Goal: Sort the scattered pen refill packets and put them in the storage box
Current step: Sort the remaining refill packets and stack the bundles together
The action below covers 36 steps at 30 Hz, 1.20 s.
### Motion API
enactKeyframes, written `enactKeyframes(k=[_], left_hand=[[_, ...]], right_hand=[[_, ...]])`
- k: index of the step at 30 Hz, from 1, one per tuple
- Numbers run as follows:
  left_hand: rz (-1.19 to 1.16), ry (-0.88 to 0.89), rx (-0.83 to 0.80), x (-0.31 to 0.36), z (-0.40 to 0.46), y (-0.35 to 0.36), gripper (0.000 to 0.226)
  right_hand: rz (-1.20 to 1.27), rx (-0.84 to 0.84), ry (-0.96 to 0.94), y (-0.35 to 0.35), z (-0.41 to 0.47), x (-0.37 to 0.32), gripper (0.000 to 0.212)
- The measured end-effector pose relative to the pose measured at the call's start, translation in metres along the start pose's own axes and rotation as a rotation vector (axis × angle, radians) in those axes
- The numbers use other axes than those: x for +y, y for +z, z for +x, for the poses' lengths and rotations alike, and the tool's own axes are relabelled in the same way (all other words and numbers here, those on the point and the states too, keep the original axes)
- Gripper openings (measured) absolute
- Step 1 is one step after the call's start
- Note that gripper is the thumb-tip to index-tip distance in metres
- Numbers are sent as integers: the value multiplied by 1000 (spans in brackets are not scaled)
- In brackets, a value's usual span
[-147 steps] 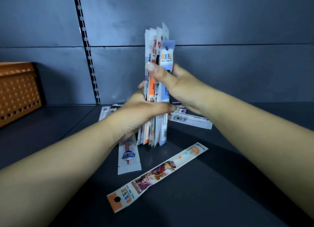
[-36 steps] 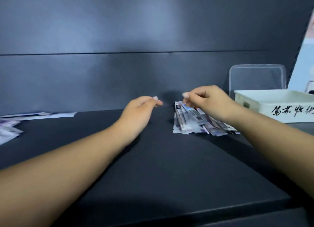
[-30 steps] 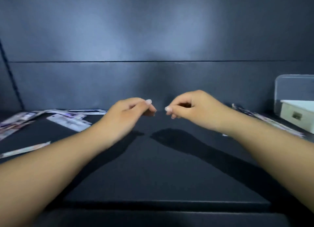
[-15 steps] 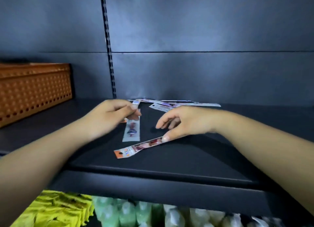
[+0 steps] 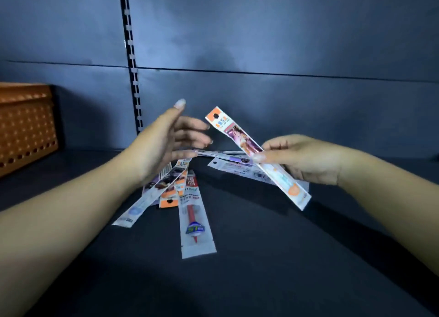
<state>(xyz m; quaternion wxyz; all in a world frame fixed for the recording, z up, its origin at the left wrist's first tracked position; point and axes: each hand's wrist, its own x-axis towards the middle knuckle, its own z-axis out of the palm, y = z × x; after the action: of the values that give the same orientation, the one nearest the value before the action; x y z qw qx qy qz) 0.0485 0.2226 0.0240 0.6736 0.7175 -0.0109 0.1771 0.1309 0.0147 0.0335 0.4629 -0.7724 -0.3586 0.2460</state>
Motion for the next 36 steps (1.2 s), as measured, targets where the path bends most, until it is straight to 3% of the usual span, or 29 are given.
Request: enactKeyframes(k=[2,5,8,13,18,25,31,36], left_hand=[[-18,-35,-6,-8,-1,-8,50],[-1,-61,16,-17,-1,-9,48],[-61,-13,110,-15,1,-5,27],[-114,58,330,-2,14,-40,37],[-176,-19,300,-7,17,-70,32],[0,-8,262,-22,15,-73,30],[-33,28,296,-22,19,-82,29],[-315,71,413,-16,24,-91,31]], right_hand=[[12,98,-74,4,21,-3,19],[-104,109,-169,20,56,-15,19],[-165,4,-246,43,87,-25,21],[-133,-65,-260,45,112,-39,15],[-452,-261,-263,47,134,-41,5],[-624,-494,-210,62,158,-28,27],[-624,-455,-215,52,166,-22,21],[-600,-247,-206,27,155,-34,13]])
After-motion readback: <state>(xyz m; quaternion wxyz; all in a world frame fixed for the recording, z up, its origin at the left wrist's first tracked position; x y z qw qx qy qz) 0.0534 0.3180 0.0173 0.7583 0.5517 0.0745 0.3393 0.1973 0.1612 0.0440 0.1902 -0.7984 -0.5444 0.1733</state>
